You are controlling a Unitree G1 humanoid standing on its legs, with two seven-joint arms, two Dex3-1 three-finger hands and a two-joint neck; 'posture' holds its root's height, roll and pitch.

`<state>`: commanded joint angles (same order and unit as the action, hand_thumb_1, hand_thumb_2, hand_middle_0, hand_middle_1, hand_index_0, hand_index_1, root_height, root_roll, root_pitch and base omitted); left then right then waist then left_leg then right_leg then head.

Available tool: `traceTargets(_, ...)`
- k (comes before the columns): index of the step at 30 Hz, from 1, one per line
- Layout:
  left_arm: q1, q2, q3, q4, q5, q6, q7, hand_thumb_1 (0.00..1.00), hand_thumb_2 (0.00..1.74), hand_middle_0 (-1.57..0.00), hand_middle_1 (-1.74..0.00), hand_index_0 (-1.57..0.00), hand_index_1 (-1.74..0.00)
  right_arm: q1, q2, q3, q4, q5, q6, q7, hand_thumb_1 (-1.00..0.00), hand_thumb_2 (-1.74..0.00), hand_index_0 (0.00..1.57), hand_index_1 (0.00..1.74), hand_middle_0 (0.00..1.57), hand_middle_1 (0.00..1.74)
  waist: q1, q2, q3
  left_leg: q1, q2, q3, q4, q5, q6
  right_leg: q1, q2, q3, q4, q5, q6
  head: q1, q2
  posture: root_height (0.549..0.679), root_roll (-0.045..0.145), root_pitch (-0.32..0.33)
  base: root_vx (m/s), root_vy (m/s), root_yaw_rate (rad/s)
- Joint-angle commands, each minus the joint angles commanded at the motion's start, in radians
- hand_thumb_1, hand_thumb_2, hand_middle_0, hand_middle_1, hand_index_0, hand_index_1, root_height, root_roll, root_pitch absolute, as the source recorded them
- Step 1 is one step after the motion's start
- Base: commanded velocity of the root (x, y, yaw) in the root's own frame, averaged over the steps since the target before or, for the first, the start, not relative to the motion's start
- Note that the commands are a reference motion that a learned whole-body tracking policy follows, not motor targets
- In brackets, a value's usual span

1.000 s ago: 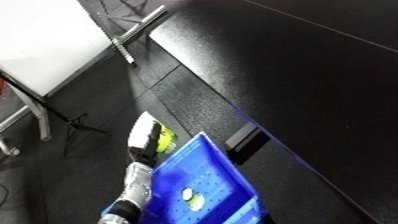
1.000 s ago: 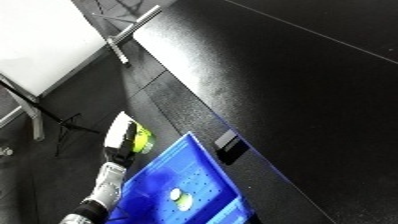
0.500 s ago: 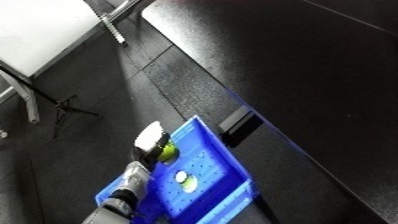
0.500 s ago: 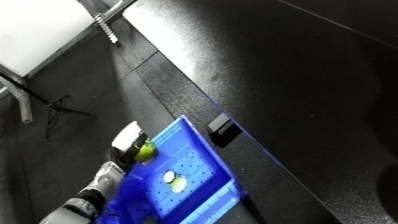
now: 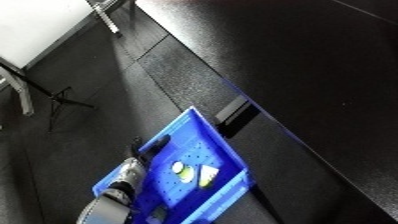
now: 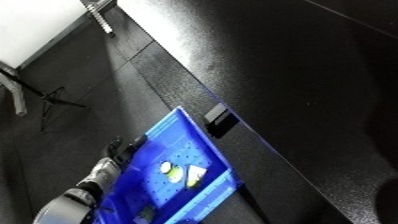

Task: Pick up the object and place it into the box

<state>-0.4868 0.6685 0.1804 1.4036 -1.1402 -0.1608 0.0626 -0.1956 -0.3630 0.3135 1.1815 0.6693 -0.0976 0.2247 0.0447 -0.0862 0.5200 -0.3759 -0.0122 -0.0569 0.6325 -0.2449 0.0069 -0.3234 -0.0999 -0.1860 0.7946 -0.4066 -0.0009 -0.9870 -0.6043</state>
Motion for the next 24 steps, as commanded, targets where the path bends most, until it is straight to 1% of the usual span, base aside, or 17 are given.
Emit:
traceTargets(6, 0.000, 0.003, -0.007, 0.001, 0.013, 0.033, -0.024, 0.00, 0.00, 0.00, 0.00, 0.00, 0.00, 0.000, 0.000, 0.003, -0.002, 0.007, -0.001, -0.001, 0.00, 0.00, 0.00, 0.00, 0.00, 0.00, -0.001, 0.008, 0.000, -0.005, -0.004, 0.001, 0.005, -0.003, 0.0017, -0.008, -0.0021, -0.001, 0.003, 0.002, 0.0002, 0.042, 0.006, 0.632, 0.029, -0.046, -0.005, -0.010, -0.003)
traceTargets(11, -0.002, -0.002, -0.028, -0.001, 0.068, 0.062, -0.097, 0.00, 0.00, 0.00, 0.00, 0.00, 0.00, 0.000, 0.002, 0.002, -0.004, 0.012, -0.004, -0.007, 0.00, 0.00, 0.00, 0.00, 0.00, 0.00, -0.005, 0.012, 0.000, -0.006, -0.006, 0.005, 0.018, -0.015, 0.0043, -0.012, -0.0019, 0.002, 0.005, 0.005, 0.0034, 0.136, 0.001, 0.632, 0.028, -0.044, -0.005, -0.029, -0.046)
traceTargets(16, 0.016, -0.026, -0.069, -0.024, 0.198, 0.012, -0.163, 0.00, 0.00, 0.00, 0.00, 0.00, 0.00, -0.006, -0.006, 0.003, -0.012, 0.015, 0.000, -0.012, 0.00, 0.00, 0.00, 0.00, 0.00, 0.00, -0.012, 0.023, 0.000, -0.001, -0.008, 0.013, 0.030, -0.028, 0.0056, -0.012, -0.0007, 0.008, -0.002, 0.014, 0.0073, 0.288, -0.004, 0.633, 0.028, -0.044, -0.011, -0.017, -0.113)
traceTargets(19, 0.036, -0.050, -0.106, -0.046, 0.274, 0.016, -0.211, 0.00, 0.00, 0.00, 0.00, 0.00, 0.00, -0.012, -0.012, 0.005, -0.022, 0.021, 0.006, -0.022, 0.00, 0.00, 0.00, 0.00, 0.00, 0.00, -0.016, 0.033, 0.000, 0.003, -0.007, 0.019, 0.037, -0.034, 0.0060, -0.012, -0.0007, 0.011, -0.008, 0.021, 0.0098, 0.378, -0.005, 0.634, 0.029, -0.044, -0.020, -0.010, -0.131)
traceTargets(21, 0.053, -0.064, -0.131, -0.059, 0.320, 0.021, -0.233, 0.00, 0.00, 0.00, 0.00, 0.00, 0.00, -0.019, -0.016, 0.004, -0.027, 0.022, 0.011, -0.030, 0.00, 0.00, 0.00, 0.00, 0.00, 0.00, -0.018, 0.043, 0.000, 0.006, -0.006, 0.024, 0.040, -0.037, 0.0062, -0.013, -0.0016, 0.013, -0.010, 0.026, 0.0119, 0.492, -0.005, 0.634, 0.028, -0.044, -0.032, 0.000, -0.150)
traceTargets(22, 0.061, -0.070, -0.143, -0.065, 0.347, 0.019, -0.240, 0.00, 0.00, 0.00, 0.00, 0.00, 0.00, -0.021, -0.019, 0.002, -0.029, 0.021, 0.013, -0.032, 0.00, 0.00, 0.00, 0.00, 0.00, 0.00, -0.020, 0.048, 0.000, 0.007, -0.006, 0.026, 0.040, -0.037, 0.0062, -0.015, -0.0022, 0.015, -0.010, 0.028, 0.0129, 0.525, -0.004, 0.634, 0.028, -0.043, -0.041, 0.009, -0.164)
traceTargets(24, 0.077, -0.084, -0.170, -0.080, 0.410, 0.009, -0.247, 0.00, 0.00, 0.00, 0.00, 0.00, 0.00, -0.027, -0.026, -0.002, -0.030, 0.018, 0.015, -0.037, 0.00, 0.00, 0.00, 0.00, 0.00, 0.00, -0.023, 0.059, 0.000, 0.010, -0.004, 0.030, 0.037, -0.036, 0.0052, -0.019, -0.0035, 0.018, -0.011, 0.032, 0.0148, 0.620, -0.006, 0.635, 0.028, -0.041, -0.047, 0.022, -0.176)
